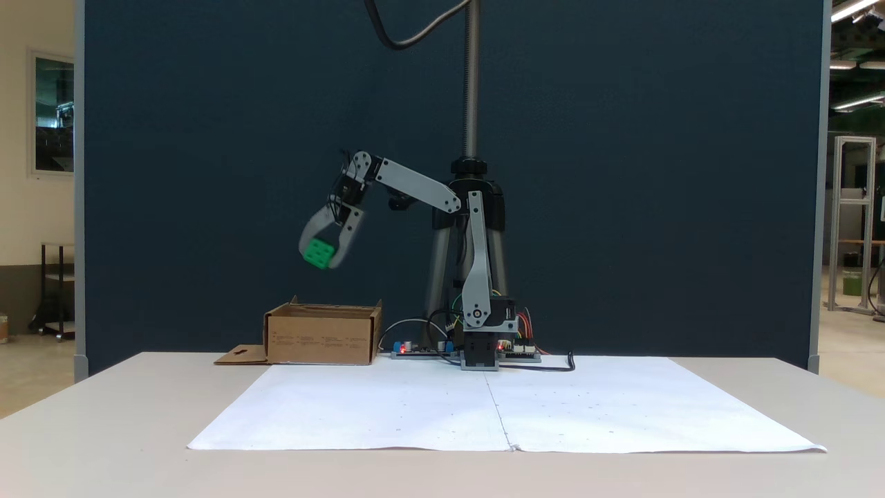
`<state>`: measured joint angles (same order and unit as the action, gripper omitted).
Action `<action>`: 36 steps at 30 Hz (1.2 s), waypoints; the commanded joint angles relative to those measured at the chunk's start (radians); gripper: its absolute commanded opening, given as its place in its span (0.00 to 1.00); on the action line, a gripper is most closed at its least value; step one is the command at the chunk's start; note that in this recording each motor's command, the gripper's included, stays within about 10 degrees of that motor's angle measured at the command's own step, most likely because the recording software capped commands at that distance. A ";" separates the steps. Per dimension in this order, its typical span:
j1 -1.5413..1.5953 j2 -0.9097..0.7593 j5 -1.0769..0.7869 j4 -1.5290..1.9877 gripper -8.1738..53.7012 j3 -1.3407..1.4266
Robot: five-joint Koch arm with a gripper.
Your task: Grasp a green dice and put it in the bin.
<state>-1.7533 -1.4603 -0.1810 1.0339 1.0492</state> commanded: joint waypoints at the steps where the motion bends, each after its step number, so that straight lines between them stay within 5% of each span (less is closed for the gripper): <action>1: -0.057 -0.041 -0.158 0.014 0.32 0.020; 11: -0.075 -0.077 -0.262 -0.236 0.32 0.437; 23: -0.060 -0.074 -0.261 -0.327 0.32 0.459; 25: -0.063 -0.069 -0.258 -0.322 0.57 0.466; 29: -0.063 -0.071 -0.256 -0.324 0.74 0.520; 36: -0.060 -0.124 -0.195 -0.414 0.77 0.520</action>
<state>-1.8070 -1.5140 -0.3543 0.6857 1.5938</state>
